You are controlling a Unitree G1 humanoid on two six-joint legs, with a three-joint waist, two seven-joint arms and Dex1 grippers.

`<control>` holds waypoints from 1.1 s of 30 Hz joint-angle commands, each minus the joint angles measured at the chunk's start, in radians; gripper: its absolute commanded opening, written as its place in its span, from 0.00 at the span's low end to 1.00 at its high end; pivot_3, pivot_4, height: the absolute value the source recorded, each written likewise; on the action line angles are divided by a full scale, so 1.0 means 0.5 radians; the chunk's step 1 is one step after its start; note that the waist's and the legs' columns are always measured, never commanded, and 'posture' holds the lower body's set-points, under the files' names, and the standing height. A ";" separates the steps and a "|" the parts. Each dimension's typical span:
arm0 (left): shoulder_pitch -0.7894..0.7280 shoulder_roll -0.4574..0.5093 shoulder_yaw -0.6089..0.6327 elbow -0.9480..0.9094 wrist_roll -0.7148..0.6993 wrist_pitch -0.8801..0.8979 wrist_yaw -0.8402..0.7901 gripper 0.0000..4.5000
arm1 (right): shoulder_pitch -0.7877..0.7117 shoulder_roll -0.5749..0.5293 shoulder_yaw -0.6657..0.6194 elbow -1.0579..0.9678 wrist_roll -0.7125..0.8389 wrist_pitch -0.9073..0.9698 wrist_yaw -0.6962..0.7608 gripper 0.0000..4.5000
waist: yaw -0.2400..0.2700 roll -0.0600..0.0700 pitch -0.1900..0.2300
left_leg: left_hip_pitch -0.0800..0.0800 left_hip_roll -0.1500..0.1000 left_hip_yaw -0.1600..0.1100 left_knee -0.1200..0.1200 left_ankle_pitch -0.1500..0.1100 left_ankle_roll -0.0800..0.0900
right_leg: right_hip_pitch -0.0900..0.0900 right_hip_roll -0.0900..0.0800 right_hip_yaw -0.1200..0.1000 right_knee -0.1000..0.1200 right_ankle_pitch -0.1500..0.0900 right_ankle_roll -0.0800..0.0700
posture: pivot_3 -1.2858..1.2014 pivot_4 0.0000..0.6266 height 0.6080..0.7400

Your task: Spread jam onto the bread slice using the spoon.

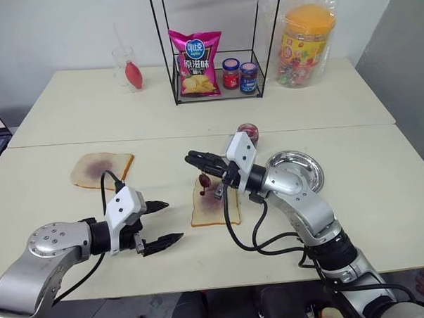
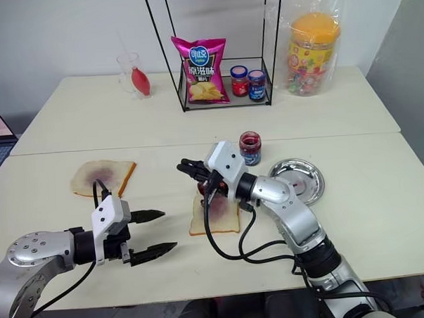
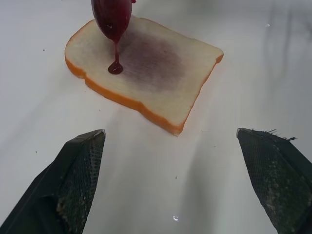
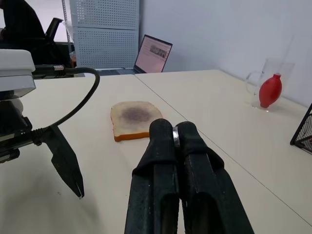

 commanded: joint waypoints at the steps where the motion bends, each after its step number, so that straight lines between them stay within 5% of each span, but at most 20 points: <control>1: -0.034 -0.008 0.023 -0.010 -0.017 -0.018 0.004 1.00 | -0.011 -0.007 -0.033 -0.081 0.000 -0.055 0.037 0.00 | 0.000 0.000 0.000 | 0.000 0.000 0.000 0.000 0.000 0.000 | 0.000 0.000 0.000 0.000 0.000 0.000 | 0.52 0.24 1.00; 26: -0.037 -0.025 -0.042 0.020 0.037 -0.089 -0.011 1.00 | 0.112 -0.081 0.088 0.163 -0.245 -0.278 0.126 0.00 | 0.003 -0.004 -0.002 | 0.004 -0.001 -0.002 0.002 0.000 0.000 | 0.006 0.000 -0.001 0.000 0.000 0.000 | 0.52 0.24 1.00; 33: -0.030 -0.025 -0.033 0.024 0.045 -0.095 -0.020 1.00 | 0.081 -0.087 -0.054 -0.013 -0.115 -0.145 0.142 0.00 | 0.003 -0.004 -0.003 | 0.005 -0.001 -0.003 0.003 0.000 0.000 | 0.008 0.000 -0.002 0.001 0.000 0.000 | 0.52 0.24 1.00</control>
